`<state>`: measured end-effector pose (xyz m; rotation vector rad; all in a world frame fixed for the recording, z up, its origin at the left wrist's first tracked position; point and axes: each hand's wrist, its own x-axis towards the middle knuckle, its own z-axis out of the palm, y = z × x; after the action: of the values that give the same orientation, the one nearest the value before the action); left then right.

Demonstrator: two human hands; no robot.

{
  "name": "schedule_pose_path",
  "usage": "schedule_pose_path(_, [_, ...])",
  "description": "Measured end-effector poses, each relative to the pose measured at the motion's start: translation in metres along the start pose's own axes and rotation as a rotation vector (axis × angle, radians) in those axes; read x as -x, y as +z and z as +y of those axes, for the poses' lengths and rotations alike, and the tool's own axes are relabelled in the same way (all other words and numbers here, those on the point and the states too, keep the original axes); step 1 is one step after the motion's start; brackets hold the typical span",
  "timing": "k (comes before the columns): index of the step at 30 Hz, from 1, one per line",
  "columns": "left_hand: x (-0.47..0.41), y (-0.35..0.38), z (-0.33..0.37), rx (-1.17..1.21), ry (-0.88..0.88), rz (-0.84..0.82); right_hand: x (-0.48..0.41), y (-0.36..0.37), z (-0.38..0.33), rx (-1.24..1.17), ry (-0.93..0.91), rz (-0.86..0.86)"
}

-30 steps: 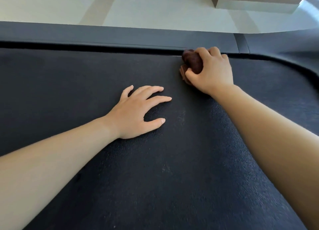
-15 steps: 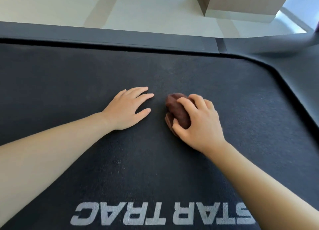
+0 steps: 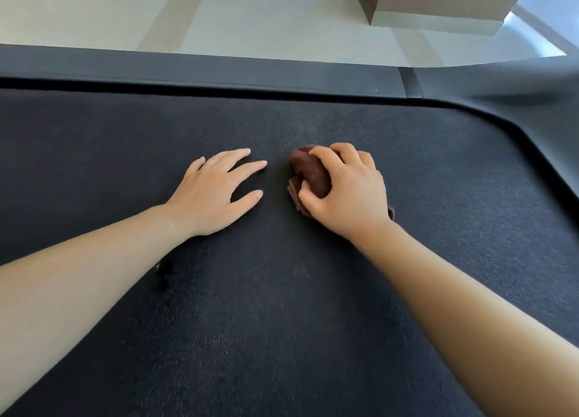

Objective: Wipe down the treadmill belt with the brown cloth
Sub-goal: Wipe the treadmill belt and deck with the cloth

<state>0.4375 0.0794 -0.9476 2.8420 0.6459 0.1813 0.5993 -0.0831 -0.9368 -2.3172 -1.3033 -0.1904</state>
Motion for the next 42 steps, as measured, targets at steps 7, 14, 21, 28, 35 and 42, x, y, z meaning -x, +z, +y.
schedule_pose_path(7, [-0.02,0.011,-0.008,0.052,-0.023,0.085,-0.088,0.031,0.02,-0.006,0.06,0.049])
schedule_pose_path(14, [-0.02,0.011,-0.007,0.075,-0.027,0.103,-0.13,0.039,0.026,0.031,0.124,-0.014])
schedule_pose_path(21, [-0.016,0.004,-0.001,0.034,-0.026,0.073,-0.057,0.008,0.001,0.011,0.031,-0.112])
schedule_pose_path(28, [0.037,-0.004,0.016,-0.037,-0.073,0.008,0.078,-0.034,-0.024,-0.06,-0.177,-0.18])
schedule_pose_path(35, [0.161,-0.016,0.042,-0.016,-0.046,-0.093,0.187,-0.059,-0.049,-0.147,-0.474,-0.252])
schedule_pose_path(42, [0.227,-0.027,0.036,-0.051,0.006,-0.199,0.158,-0.055,-0.062,-0.171,-0.411,-0.259])
